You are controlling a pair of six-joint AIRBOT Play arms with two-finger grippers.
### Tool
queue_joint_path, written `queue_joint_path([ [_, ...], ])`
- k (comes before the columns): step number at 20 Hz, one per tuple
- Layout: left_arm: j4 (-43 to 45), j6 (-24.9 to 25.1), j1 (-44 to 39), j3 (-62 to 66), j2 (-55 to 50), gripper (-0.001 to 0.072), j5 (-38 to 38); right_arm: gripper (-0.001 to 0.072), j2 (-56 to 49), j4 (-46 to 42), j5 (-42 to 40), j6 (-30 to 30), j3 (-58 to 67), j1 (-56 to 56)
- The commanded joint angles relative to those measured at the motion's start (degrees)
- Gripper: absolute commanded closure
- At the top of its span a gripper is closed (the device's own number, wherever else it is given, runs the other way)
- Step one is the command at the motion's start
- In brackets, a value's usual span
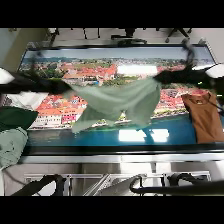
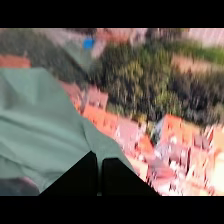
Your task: Fold the shirts.
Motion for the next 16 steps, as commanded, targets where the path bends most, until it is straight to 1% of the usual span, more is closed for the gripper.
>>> queue_joint_path([
  [1, -2.4, -2.0, 3.4, 16.1, 10.1, 0.0694, 3.2, 0.0694, 13.3, 2.3, -6.1, -2.4, 3.5, -0.6],
  [5, -2.3, -1.9, 8.1, 26.4, 19.2, 0.0694, 10.1, 0.0694, 26.5, 2.2, -10.3, -6.5, 3.7, -0.6],
  [7, -2.3, -1.7, 11.3, 29.9, 21.1, 0.0693, 11.1, 0.0694, 30.9, 2.3, -11.9, -8.3, 3.7, -0.6],
  [9, -2.4, -1.4, 14.9, 31.5, 21.7, 0.0694, 11.1, 0.0694, 32.7, 2.3, -13.5, -10.5, 3.8, -0.6],
  [11, -2.8, -1.4, 17.0, 30.5, 21.3, 0.0694, 11.3, 0.0694, 32.2, 2.2, -14.0, -10.9, 3.8, -0.6],
  [13, -3.3, -1.2, 17.1, 26.3, 20.3, 0.0694, 12.0, 0.0694, 29.0, 2.2, -13.0, -10.9, 3.8, -0.6],
  [16, -9.8, 2.9, 16.3, 19.0, 14.3, 0.0694, 11.9, 0.0694, 19.4, 2.2, -8.4, -10.9, 3.7, -0.5],
])
